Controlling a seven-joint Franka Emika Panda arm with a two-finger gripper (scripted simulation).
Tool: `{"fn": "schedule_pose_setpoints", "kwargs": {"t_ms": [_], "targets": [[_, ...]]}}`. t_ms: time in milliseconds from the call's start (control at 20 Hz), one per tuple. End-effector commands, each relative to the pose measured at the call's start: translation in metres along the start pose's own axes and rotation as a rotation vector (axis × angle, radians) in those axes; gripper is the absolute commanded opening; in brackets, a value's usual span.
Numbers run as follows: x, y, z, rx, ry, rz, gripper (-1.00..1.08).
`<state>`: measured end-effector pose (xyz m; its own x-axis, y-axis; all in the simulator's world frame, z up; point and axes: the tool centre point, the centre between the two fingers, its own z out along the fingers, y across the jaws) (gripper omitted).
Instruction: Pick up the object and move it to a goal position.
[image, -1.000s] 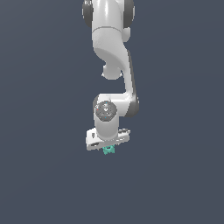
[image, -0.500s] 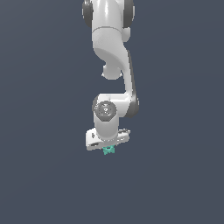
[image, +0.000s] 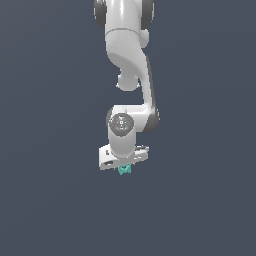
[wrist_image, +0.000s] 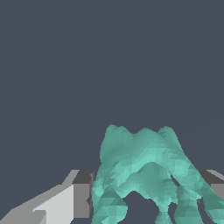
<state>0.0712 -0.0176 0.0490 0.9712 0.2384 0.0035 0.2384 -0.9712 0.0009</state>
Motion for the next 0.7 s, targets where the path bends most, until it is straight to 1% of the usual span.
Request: {"fn": "schedule_pose_setpoints", "kwargs": {"t_ms": [0, 300, 650], "targets": [[-0.005, -0.002, -0.002, 0.000, 0.000, 0.000, -1.00], [-0.024, -0.011, -0.008, 0.000, 0.000, 0.000, -1.00], [-0.060, -0.028, -0.018, 0.000, -0.002, 0.000, -1.00]]}}
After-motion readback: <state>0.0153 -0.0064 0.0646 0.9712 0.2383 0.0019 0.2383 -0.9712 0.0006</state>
